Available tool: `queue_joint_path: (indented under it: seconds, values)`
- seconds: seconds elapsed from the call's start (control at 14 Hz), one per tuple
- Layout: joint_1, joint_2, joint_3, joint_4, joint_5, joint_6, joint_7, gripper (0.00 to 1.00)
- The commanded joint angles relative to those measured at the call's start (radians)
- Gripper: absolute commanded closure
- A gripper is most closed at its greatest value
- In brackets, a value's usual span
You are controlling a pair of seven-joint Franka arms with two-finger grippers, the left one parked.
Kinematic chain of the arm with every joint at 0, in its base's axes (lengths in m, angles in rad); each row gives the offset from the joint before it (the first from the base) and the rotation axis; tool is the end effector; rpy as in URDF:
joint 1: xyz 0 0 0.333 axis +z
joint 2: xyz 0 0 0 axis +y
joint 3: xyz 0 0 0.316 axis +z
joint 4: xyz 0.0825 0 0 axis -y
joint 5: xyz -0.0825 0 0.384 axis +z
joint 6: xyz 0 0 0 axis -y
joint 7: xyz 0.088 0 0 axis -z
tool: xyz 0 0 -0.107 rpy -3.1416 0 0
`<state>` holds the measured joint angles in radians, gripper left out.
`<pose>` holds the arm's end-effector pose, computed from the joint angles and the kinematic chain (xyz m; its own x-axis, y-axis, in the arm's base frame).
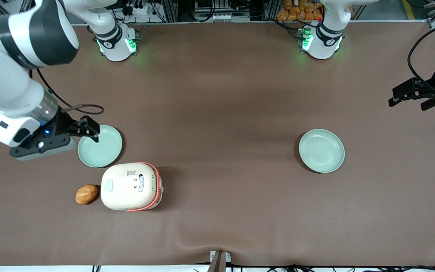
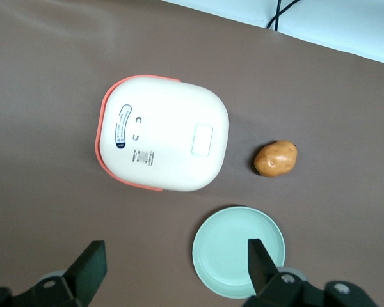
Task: Press rice cooker button with right arm
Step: 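Move the right gripper over the white rice cooker's control panel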
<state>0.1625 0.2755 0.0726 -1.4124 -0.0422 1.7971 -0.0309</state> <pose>0.6396 0.1432 0.5554 0.9578 0.2659 0.1089 0.2647 -0.9640 0.0256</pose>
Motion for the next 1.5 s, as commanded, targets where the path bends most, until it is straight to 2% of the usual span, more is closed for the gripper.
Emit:
queue_joint_path:
  seconds: [0.0, 0.21, 0.36, 0.57, 0.71, 1.43]
  values:
    - [0.006, 0.048, -0.007, 0.013, -0.015, 0.037, 0.006, 0.25]
    - [0.014, 0.086, -0.007, 0.012, -0.016, 0.097, 0.051, 0.63]
    - [0.017, 0.118, -0.007, 0.012, -0.016, 0.152, 0.052, 0.81]
    - [0.015, 0.158, -0.011, 0.012, -0.015, 0.203, 0.054, 0.96]
    - [0.009, 0.181, -0.011, 0.012, -0.013, 0.212, 0.052, 1.0]
    - [-0.001, 0.29, -0.034, 0.004, -0.008, 0.334, 0.052, 1.0]
